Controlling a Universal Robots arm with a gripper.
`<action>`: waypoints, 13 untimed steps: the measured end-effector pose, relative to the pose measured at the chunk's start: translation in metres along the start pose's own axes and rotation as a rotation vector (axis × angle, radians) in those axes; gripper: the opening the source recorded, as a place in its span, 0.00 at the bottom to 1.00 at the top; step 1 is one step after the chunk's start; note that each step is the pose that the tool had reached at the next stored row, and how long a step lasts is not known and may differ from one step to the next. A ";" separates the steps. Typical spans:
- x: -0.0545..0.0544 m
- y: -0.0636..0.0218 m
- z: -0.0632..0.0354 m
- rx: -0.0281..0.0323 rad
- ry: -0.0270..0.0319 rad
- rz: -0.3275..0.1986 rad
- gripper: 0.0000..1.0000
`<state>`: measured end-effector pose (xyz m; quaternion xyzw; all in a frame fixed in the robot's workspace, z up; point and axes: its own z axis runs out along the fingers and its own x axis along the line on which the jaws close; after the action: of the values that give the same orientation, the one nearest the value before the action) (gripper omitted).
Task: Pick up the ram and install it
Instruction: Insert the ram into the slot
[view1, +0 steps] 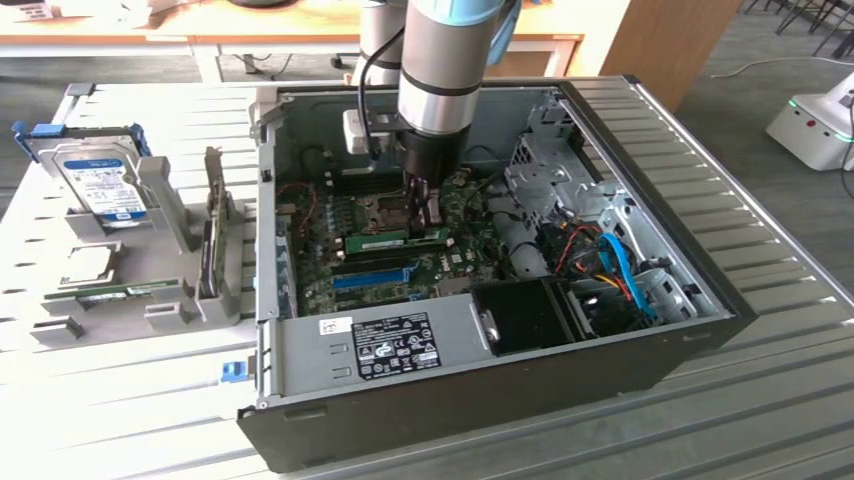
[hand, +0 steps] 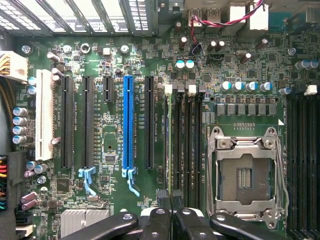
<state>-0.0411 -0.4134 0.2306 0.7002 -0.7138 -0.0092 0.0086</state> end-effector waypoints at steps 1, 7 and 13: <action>0.000 0.0000 0.0001 0.0000 0.0001 0.000 0.12; 0.000 0.0000 0.0011 -0.0001 0.0001 0.000 0.12; 0.000 0.0000 0.0021 0.0000 -0.0001 0.000 0.12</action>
<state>-0.0411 -0.4134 0.2285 0.7002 -0.7138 -0.0092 0.0085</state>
